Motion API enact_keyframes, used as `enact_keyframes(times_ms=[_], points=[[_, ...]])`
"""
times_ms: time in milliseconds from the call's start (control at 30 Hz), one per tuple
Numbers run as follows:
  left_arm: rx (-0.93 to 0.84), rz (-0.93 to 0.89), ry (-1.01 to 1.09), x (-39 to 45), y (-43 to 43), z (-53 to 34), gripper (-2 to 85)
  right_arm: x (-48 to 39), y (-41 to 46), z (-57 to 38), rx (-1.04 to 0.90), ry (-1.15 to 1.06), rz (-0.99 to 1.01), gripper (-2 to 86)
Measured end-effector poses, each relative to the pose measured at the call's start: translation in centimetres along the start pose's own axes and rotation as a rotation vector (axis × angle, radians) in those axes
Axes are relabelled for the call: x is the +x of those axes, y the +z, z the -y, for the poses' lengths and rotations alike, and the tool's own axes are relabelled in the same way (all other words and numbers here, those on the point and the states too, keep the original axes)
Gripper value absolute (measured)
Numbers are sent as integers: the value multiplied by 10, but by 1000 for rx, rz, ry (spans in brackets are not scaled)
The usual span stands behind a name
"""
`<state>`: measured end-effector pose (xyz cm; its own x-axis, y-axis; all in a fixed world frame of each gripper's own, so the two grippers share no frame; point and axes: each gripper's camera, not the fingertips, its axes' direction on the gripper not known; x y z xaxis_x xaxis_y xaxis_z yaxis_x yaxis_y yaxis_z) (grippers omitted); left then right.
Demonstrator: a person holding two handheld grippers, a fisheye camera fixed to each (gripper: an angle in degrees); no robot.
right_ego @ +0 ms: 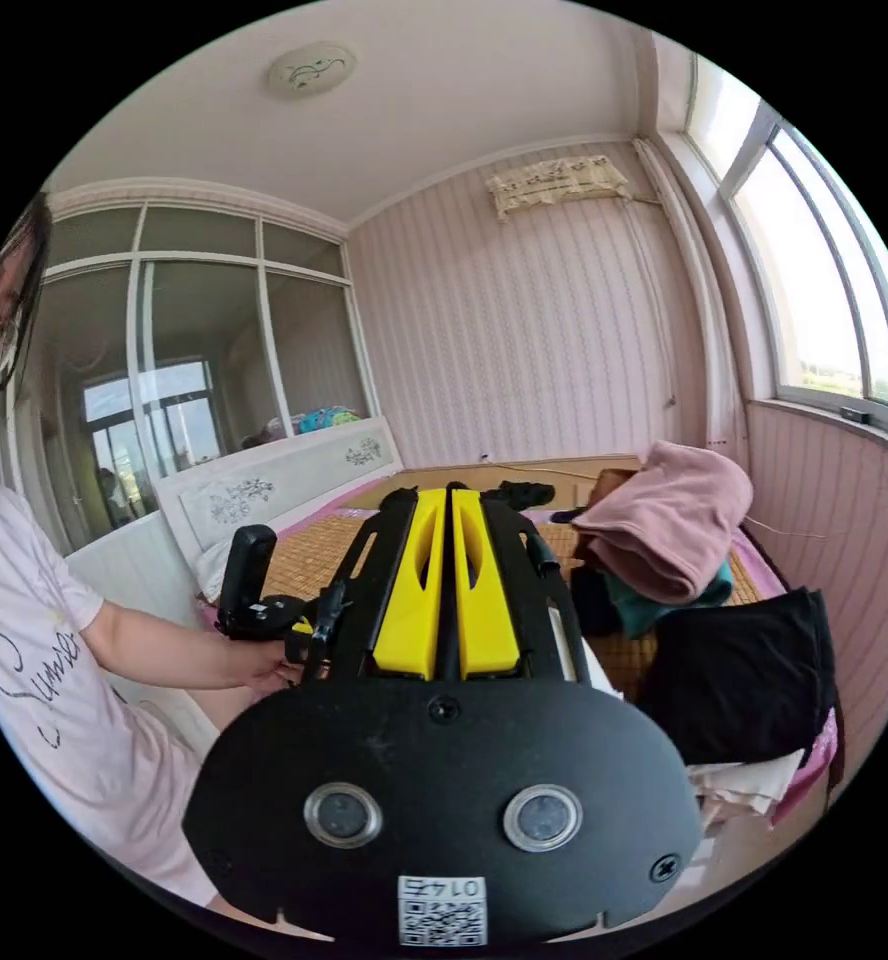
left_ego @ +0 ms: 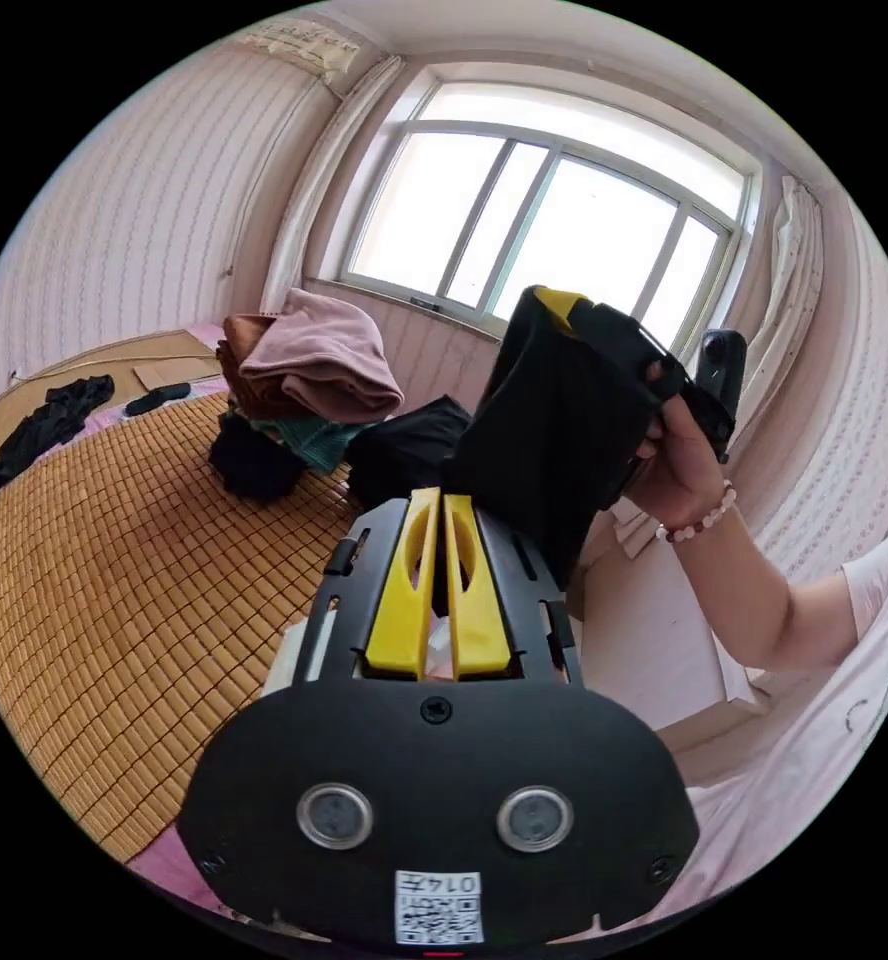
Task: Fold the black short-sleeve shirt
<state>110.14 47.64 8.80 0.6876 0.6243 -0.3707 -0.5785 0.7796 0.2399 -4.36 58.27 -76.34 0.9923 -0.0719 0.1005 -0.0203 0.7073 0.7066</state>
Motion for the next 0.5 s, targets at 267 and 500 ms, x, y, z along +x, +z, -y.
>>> enact_keyframes(times_ms=[267, 500], points=[[118, 76, -152, -75, -210, -87, 0, -176, 144, 21, -80, -172, 266, 4], [307, 432, -242, -128, -427, -138, -9, -276, 236, 46, -43, -206, 396, 5]])
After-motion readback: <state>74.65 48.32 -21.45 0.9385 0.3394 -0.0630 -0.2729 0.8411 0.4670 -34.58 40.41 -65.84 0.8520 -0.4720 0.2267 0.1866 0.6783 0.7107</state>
